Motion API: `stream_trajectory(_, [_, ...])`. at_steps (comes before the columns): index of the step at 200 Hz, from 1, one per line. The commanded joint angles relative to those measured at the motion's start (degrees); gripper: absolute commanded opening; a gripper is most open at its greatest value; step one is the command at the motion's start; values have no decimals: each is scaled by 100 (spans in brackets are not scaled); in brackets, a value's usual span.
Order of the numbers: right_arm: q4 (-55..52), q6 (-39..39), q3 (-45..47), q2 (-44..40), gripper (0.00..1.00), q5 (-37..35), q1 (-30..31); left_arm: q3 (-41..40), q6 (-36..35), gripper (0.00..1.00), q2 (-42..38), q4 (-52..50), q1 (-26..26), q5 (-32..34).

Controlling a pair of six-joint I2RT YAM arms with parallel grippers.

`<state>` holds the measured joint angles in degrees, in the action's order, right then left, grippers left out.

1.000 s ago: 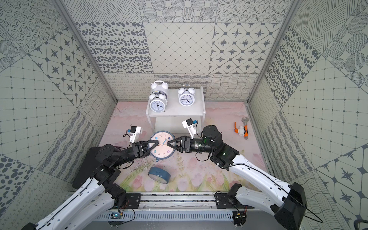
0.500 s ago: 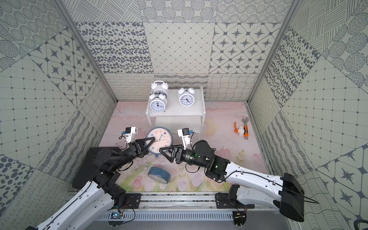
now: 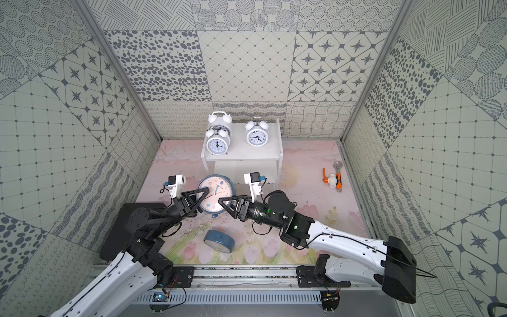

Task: Place the alarm clocks on the shelf by style
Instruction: Pick up the alarm from the center of the board.

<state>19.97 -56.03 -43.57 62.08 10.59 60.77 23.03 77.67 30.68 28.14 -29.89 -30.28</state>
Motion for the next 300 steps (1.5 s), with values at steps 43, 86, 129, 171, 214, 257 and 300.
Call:
stream_trajectory(43, [-1749,-51,-812,-662,38,2451,-1452,791,-1483,85,-204,-1761,15,-874])
stream_trajectory(86, [-1954,-265,-972,-639,38,3258,-1882,849,-1475,72,-57,-1421,10,-1175])
stream_trajectory(129, [-1684,-400,-1041,-486,38,3587,-1919,807,-1362,72,206,-992,10,-1291])
stream_trajectory(171, [-1652,-400,-1018,-391,38,3626,-1919,708,-1104,49,426,-426,17,-1343])
stream_trajectory(214, [-1663,-335,-991,-409,40,3488,-1905,542,-944,34,377,-185,15,-1157])
stream_trajectory(257, [-2085,219,-1019,-533,54,2911,-1700,311,-687,25,232,127,14,-741])
stream_trajectory(300, [-1875,618,-411,-1035,83,1212,-1062,-65,-336,23,48,594,11,-170])
